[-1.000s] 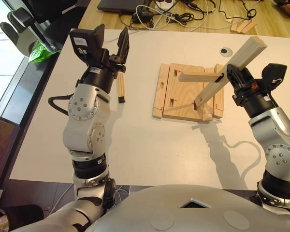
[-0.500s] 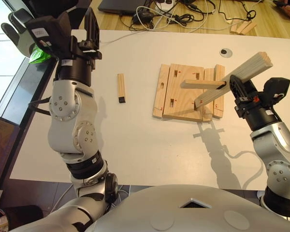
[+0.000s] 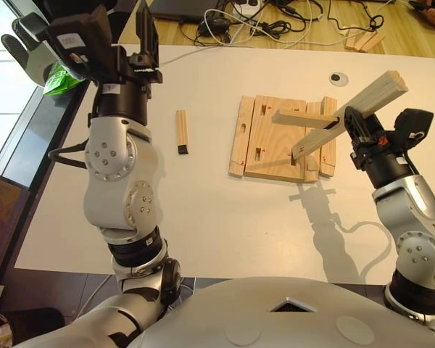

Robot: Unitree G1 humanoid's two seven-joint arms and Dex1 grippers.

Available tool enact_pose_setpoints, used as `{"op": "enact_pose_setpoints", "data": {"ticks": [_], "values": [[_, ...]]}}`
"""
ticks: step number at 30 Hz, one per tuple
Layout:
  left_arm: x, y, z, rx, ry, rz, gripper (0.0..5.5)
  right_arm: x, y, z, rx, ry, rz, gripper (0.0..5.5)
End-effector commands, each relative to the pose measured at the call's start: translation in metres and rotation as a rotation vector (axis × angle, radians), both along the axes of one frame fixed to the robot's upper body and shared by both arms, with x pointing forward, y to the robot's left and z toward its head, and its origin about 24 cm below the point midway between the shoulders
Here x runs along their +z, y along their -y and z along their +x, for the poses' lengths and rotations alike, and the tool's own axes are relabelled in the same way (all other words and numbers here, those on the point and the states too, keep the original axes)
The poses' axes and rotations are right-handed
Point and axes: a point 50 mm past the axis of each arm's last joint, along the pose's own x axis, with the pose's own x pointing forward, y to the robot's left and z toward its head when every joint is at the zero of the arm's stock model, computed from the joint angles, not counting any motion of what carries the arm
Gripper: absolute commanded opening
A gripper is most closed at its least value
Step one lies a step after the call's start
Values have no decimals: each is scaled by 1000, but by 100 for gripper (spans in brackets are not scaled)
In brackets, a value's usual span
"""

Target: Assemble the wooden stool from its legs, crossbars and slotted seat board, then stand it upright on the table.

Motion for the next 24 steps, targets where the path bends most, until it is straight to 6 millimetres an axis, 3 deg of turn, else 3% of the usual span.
{"op": "enact_pose_setpoints", "data": {"ticks": [1,8,16,24], "values": [[-2,2,-3,23,6,-11,300,-1,4,8,-38,-48,50,100],[-4,-2,-7,67,10,-37,300,-8,6,-10,33,-152,87,100],[-5,0,-10,82,13,-53,300,-2,11,-10,59,-164,142,100],[-5,2,-9,79,17,-57,300,34,6,10,88,3,106,100]]}}
